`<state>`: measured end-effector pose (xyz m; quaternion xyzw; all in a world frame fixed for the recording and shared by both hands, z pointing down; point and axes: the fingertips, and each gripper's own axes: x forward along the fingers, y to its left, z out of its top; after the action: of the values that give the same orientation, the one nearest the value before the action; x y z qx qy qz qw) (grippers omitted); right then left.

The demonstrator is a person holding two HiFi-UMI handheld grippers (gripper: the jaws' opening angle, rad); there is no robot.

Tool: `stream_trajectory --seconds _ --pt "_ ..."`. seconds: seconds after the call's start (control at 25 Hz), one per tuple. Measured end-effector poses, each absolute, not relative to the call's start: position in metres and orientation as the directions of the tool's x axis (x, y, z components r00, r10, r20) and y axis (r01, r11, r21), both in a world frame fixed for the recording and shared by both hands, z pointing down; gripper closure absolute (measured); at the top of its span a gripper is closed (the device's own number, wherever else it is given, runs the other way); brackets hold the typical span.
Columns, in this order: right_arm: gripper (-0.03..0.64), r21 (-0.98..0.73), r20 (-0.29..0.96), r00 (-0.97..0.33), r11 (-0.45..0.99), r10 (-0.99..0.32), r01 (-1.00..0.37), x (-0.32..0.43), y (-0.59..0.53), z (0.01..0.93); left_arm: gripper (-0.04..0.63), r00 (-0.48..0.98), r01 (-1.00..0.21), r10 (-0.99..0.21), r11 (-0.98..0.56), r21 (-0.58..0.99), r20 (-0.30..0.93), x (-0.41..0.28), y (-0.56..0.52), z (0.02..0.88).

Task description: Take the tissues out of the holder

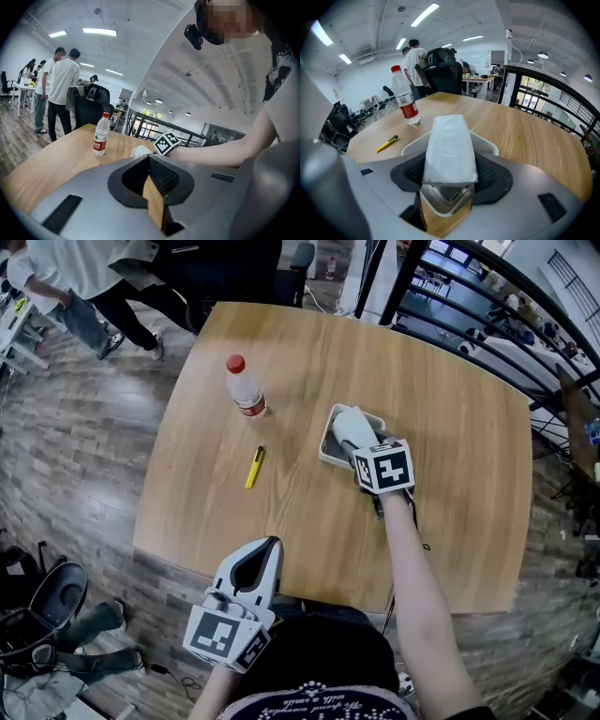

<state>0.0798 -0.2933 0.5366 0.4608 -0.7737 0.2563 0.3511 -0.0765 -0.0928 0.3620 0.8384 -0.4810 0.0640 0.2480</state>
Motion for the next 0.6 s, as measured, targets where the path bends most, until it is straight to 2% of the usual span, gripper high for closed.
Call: stream_trajectory --seconds 0.6 --pt "0.348 -0.104 0.665 -0.370 0.410 -0.649 -0.906 0.088 -0.284 0.478 0.590 0.549 -0.826 -0.770 -0.441 0.350 0.326 -0.081 -0.088 0.359"
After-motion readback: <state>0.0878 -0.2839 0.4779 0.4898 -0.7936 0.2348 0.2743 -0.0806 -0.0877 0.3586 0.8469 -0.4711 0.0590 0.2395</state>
